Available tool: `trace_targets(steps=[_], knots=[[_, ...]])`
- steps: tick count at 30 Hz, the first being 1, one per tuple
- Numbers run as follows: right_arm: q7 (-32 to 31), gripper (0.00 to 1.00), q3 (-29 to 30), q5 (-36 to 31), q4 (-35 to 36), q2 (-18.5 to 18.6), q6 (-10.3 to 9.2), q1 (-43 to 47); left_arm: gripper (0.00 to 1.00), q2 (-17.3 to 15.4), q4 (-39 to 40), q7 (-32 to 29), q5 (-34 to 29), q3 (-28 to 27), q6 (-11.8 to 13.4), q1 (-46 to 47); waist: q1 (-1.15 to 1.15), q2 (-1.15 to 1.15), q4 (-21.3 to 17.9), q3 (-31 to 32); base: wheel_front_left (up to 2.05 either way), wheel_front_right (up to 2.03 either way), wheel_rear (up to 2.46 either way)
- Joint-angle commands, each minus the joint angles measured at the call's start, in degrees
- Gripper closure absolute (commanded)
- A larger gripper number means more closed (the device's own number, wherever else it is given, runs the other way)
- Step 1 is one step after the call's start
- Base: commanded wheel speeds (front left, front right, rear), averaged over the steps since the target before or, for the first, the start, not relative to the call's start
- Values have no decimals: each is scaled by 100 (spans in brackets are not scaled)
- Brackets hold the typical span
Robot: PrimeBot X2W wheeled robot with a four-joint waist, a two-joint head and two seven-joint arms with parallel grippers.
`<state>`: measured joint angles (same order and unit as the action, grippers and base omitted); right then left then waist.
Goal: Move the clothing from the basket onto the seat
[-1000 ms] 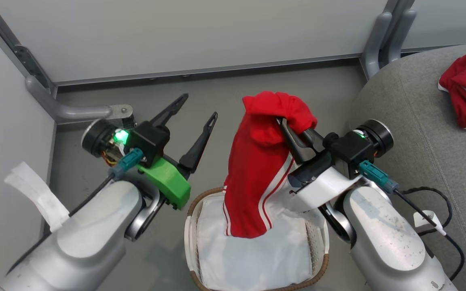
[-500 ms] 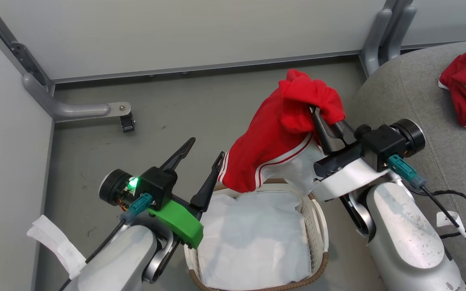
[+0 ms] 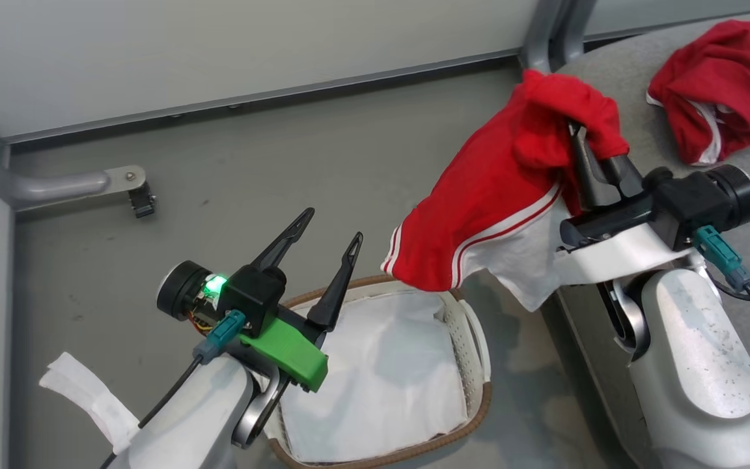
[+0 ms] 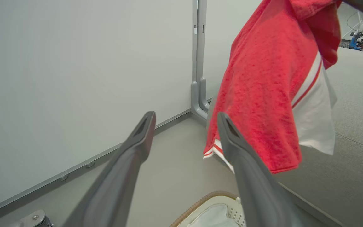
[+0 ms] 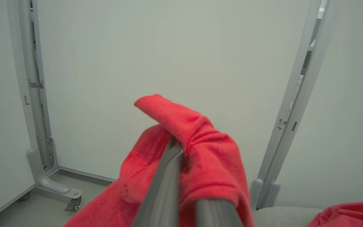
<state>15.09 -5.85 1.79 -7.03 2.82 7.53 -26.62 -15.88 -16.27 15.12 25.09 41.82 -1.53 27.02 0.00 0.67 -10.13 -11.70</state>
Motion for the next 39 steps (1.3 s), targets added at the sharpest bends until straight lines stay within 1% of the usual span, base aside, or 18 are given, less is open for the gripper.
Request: trace_targets(steps=[1,3,7,11,15,19,22,27,31,33,35,39], knots=[[11,100,67,-11,59,14,-8,13,0,-14,-34,3,-57,-33,-33,22,0,-67,-542,-332,0,0,0],[11,100,210,-11,115,11,-8,45,0,4,-86,4,-140,-14,-104,104,0,-67,-758,-436,0,0,0],[11,100,380,39,191,11,-8,105,0,5,-204,3,-258,5,-169,205,0,-67,-1213,-640,0,0,0],[11,100,506,85,229,9,-8,139,0,18,-314,3,-327,68,-232,300,0,-67,-1561,-791,0,0,0],[11,100,594,153,259,9,-8,155,0,28,-410,-5,-369,175,-288,395,0,-67,-1831,-922,0,0,0],[11,100,630,192,267,10,-8,145,0,64,-461,-20,-371,205,-258,457,0,-67,-1987,-1004,0,0,0],[11,100,653,181,242,9,-8,101,0,103,-474,-35,-374,254,-259,487,0,-67,-2015,-1060,0,0,0],[11,100,832,-40,331,12,-8,-209,0,95,-441,-68,-426,330,-245,529,0,-67,-1951,-1149,0,0,0],[11,100,1055,-350,392,14,-8,-742,0,52,-401,-127,-462,391,-252,531,0,-67,-1827,-1235,0,0,0],[11,100,1268,-534,391,75,-8,-1091,0,42,-366,-147,-472,401,-214,551,0,-67,-1731,-1289,0,0,0],[11,100,1511,-624,353,262,-8,-1499,0,37,-312,-166,-484,414,-203,576,0,-67,-1615,-1365,0,0,0],[11,100,1818,-757,-14,987,-8,-2351,0,18,-231,-180,-520,458,-195,606,0,-67,-1345,-1495,0,0,0]])
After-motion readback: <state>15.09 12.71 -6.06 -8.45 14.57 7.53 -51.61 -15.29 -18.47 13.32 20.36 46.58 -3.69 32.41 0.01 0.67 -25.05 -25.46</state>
